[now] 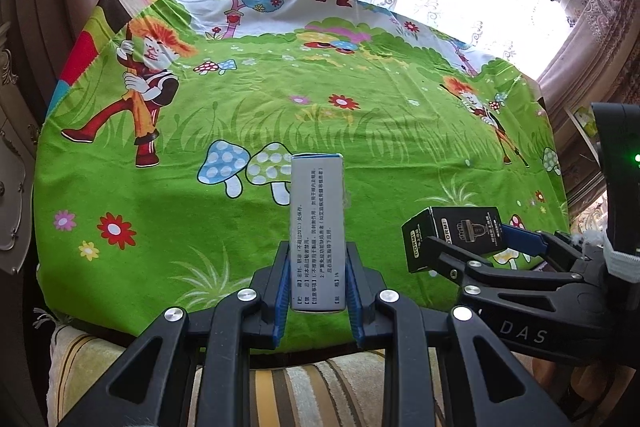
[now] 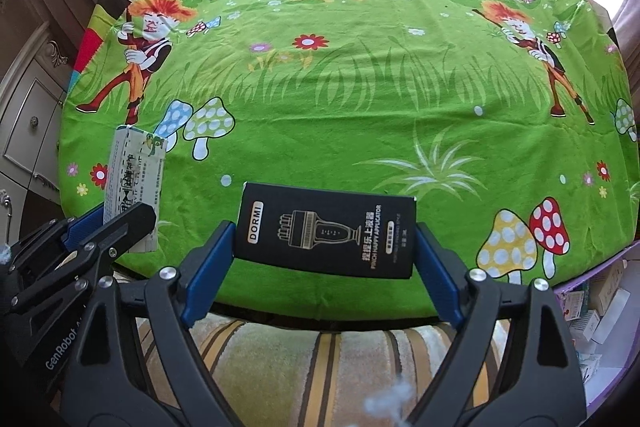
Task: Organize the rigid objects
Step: 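Carry both boxes into the purple box and open both tools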
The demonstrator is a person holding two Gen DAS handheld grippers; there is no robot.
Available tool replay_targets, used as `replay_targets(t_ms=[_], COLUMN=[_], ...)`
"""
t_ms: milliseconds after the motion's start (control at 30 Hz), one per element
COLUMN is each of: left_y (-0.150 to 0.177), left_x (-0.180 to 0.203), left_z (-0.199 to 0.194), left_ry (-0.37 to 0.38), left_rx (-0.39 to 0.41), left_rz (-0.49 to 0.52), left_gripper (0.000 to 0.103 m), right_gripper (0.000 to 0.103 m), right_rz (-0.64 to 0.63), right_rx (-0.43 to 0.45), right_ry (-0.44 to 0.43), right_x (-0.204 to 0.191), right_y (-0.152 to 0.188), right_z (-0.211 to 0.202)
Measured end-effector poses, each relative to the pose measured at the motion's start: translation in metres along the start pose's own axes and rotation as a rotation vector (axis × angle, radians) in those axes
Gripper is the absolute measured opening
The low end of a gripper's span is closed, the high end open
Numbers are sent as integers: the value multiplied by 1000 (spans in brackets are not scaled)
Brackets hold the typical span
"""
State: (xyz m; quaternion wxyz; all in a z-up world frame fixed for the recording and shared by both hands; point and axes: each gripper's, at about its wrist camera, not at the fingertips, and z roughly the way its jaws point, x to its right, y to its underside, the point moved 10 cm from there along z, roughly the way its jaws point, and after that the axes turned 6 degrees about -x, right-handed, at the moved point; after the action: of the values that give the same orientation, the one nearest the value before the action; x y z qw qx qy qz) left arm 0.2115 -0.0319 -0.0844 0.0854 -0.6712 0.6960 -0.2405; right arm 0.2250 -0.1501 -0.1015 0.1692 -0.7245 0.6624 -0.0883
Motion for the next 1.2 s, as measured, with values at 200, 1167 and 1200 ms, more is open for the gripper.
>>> replay_targets(t_ms=[200,1167,1200], left_y=[2,49,52], left_x=[30,241,249], left_z=[-9,-8,-7], left_ry=[21,196,205], left_rx=[5,-87,-92], left_rz=[55,374,386], left_gripper=[25,26,26], right_gripper=[88,88,88], right_rz=[18,283,294], right_rx=[57,154,154], right_ry=[17,152,162], right_x=[20,218,226], right_y=[5,98,103], right_z=[-22,-104,-107])
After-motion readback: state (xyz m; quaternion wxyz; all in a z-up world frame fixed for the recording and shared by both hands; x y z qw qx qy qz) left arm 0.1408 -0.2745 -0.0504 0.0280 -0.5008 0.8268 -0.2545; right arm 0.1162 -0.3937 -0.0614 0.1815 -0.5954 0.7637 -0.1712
